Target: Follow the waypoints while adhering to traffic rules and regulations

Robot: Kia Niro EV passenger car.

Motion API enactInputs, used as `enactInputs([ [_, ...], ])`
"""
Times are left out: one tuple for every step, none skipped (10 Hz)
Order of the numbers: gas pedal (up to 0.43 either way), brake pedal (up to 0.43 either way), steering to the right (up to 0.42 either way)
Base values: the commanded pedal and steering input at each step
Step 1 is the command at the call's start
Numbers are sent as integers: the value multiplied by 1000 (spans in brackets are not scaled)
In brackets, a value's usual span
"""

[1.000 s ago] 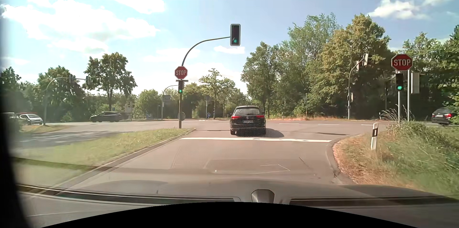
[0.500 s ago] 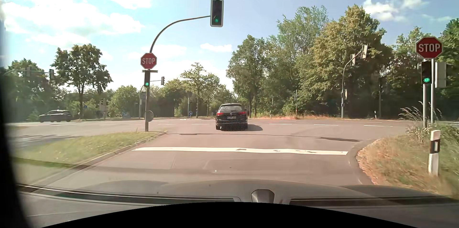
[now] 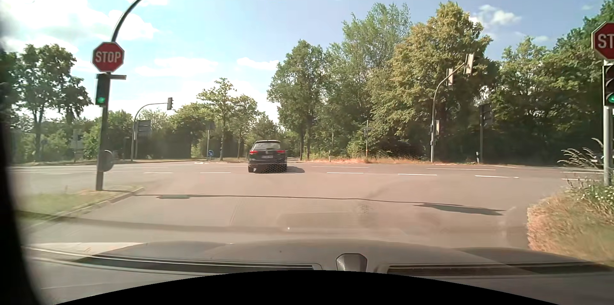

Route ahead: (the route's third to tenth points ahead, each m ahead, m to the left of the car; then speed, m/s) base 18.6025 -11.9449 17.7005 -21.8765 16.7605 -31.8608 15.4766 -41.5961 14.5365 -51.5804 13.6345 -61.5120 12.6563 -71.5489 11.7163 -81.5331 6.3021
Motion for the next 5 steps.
enactInputs([
  [118, 6, 215],
  [98, 6, 229],
  [98, 6, 239],
  [98, 6, 245],
  [110, 6, 254],
])
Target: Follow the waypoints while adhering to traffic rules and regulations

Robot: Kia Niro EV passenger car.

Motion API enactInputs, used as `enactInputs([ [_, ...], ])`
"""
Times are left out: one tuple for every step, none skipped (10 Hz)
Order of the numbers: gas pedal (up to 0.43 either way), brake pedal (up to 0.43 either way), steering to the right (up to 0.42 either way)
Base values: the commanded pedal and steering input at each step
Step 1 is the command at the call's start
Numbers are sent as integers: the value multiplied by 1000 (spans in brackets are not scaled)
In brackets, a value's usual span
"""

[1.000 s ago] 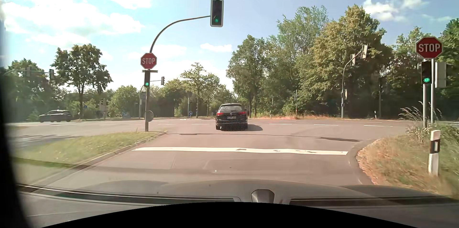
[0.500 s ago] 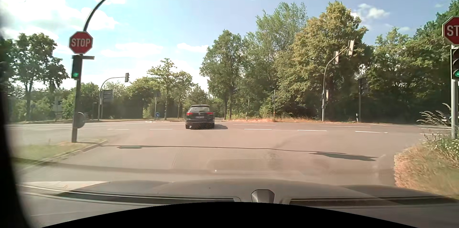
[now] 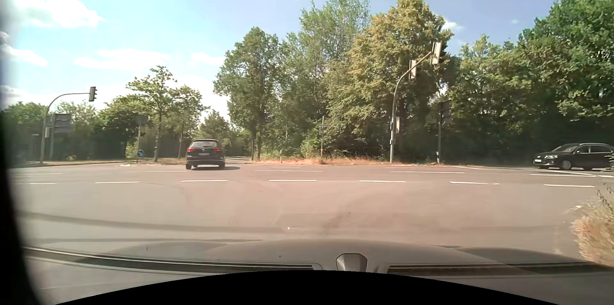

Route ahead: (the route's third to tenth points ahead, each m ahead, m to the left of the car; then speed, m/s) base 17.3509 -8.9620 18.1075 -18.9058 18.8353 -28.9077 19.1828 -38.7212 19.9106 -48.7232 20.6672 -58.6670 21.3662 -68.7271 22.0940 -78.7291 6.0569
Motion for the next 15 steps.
enactInputs([
  [110, 6, 265],
  [110, 6, 276],
  [110, 6, 283],
  [110, 6, 293],
  [110, 6, 310],
  [110, 6, 330],
  [118, 6, 353],
  [177, 6, 371],
  [177, 6, 379],
  [177, 6, 385],
  [189, 6, 392],
  [248, 6, 397],
  [260, 6, 398],
  [260, 6, 397],
  [260, 6, 396],
])
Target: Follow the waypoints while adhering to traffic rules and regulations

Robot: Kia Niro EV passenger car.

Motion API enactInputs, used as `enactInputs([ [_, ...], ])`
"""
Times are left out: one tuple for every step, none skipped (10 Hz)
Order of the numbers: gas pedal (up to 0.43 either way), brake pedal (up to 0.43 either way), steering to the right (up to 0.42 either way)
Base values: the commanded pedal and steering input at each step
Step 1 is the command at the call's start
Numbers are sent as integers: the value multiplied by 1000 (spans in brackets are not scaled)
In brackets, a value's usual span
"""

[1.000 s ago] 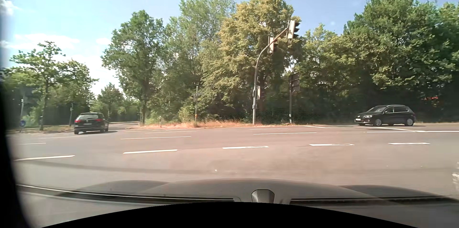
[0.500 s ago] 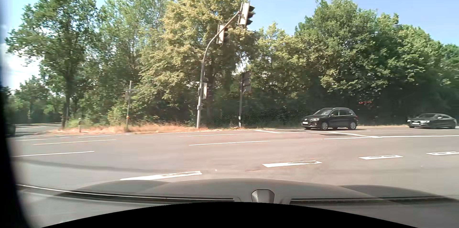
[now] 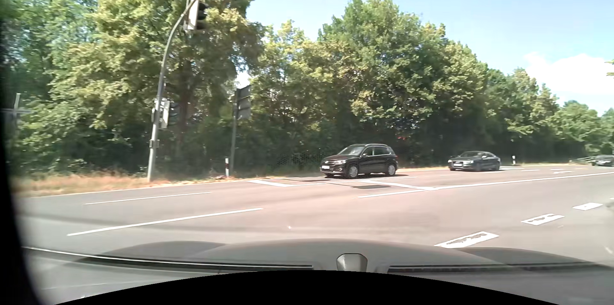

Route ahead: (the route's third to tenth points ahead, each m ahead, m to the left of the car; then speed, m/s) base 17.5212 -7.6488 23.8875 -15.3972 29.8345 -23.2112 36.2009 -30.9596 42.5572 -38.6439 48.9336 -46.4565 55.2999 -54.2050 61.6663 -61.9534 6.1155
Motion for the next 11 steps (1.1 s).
enactInputs([
  [268, 6, 391],
  [299, 12, 387],
  [299, 6, 384],
  [299, 6, 374],
  [331, 6, 364],
  [339, 6, 346],
  [358, 6, 332],
  [358, 6, 314],
  [370, 6, 300],
  [378, 6, 285],
  [378, 6, 267],
])
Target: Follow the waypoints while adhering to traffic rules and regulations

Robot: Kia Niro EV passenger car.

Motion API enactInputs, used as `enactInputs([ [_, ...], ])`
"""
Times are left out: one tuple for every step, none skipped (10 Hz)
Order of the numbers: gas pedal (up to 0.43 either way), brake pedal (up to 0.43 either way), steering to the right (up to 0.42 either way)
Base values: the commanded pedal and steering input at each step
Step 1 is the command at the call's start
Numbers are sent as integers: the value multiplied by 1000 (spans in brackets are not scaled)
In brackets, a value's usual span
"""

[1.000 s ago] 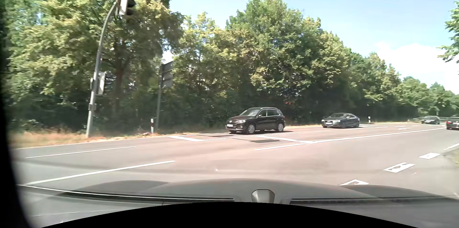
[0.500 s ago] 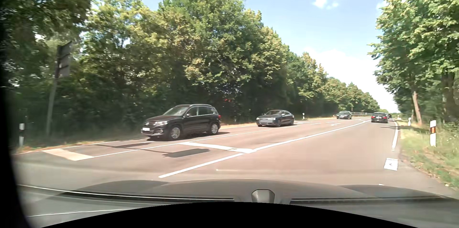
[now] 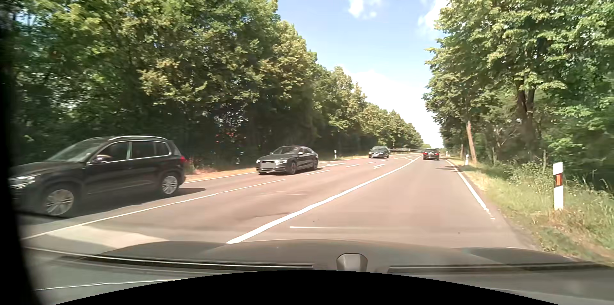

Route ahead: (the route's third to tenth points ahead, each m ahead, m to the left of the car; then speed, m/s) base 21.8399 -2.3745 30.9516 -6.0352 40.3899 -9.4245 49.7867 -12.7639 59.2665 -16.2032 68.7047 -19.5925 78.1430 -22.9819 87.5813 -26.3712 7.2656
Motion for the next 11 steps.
enactInputs([
  [390, 6, 249],
  [398, 6, 234],
  [421, 6, 220],
  [421, 6, 208],
  [429, 6, 187],
  [441, 6, 156],
  [449, 6, 122],
  [480, 6, 90],
  [480, 6, 64],
  [488, 6, 53],
  [488, 6, 47],
])
